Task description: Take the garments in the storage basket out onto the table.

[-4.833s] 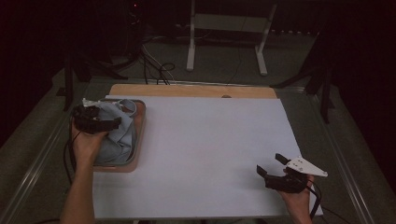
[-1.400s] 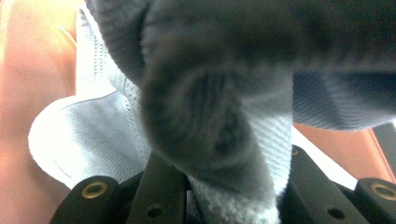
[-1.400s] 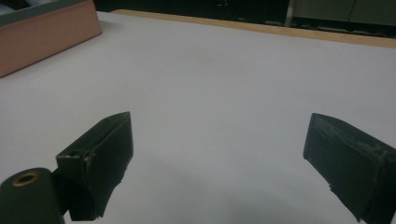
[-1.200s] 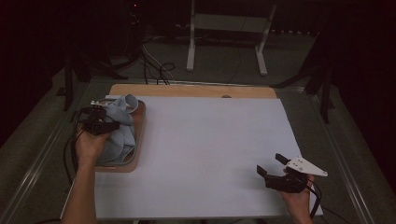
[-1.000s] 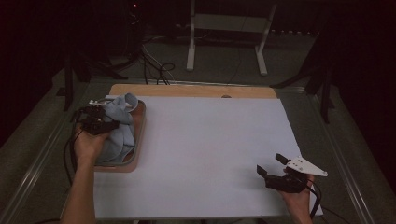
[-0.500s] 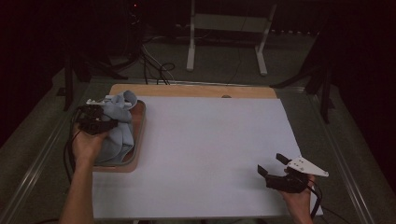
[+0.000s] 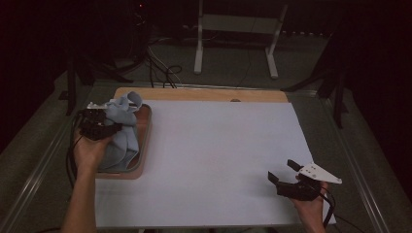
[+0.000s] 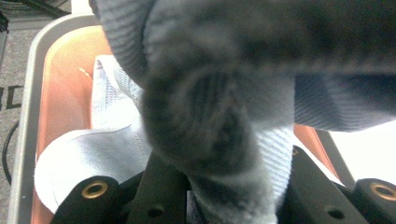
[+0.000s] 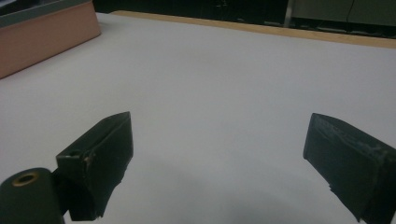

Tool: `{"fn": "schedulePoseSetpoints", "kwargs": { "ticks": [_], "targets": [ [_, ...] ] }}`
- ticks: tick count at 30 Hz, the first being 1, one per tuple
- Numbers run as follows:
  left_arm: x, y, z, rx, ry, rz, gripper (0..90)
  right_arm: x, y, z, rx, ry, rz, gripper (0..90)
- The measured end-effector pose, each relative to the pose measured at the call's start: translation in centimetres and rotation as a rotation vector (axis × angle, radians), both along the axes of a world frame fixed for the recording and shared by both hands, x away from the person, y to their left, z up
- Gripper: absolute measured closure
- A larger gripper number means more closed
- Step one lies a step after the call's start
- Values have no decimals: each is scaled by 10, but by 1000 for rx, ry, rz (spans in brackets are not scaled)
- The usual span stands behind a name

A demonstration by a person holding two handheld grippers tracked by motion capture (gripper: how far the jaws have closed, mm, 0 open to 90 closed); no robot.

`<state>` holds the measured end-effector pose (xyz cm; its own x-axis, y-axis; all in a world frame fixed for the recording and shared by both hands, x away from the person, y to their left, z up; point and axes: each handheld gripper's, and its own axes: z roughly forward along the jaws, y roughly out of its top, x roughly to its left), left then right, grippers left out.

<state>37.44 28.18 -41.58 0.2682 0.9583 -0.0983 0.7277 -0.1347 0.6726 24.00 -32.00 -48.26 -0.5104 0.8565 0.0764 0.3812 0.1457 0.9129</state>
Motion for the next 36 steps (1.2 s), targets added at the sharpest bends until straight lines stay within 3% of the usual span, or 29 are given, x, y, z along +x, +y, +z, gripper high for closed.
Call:
{"fn": "schedulePoseSetpoints", "kwargs": {
  "ticks": [36],
  "targets": [
    [-16, 3, 20, -41, -114, -38, 761, 1, 1, -1, -3, 4, 1, 84]
  ]
}}
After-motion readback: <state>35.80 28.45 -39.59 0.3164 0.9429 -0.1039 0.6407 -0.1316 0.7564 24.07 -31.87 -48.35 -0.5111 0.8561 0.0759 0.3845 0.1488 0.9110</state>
